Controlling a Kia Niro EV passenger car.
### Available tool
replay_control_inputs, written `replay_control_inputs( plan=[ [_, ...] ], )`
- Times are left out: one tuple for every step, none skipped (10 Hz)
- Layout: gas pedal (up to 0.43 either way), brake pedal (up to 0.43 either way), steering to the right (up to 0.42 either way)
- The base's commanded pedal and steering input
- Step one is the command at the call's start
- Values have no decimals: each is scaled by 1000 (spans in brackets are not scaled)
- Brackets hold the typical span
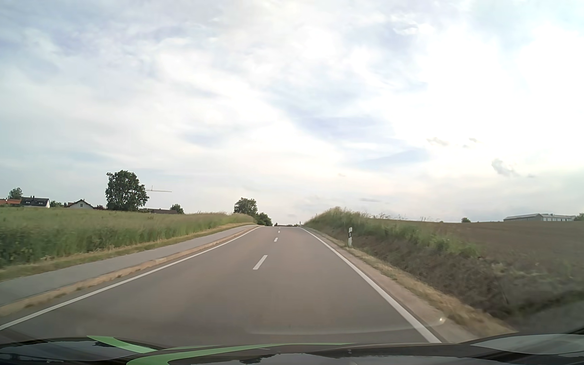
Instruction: Follow the waypoints while adhering to traffic rules and regulations
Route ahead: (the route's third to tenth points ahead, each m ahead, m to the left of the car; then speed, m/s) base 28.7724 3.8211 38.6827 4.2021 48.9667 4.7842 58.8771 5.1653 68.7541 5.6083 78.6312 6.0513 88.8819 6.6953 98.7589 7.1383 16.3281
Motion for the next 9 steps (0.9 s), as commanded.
replay_control_inputs(
  plan=[
    [299,0,-12],
    [299,0,-12],
    [299,0,-11],
    [299,0,-11],
    [299,0,-11],
    [299,0,-10],
    [299,0,-10],
    [299,0,-9],
    [299,0,-10]
  ],
)
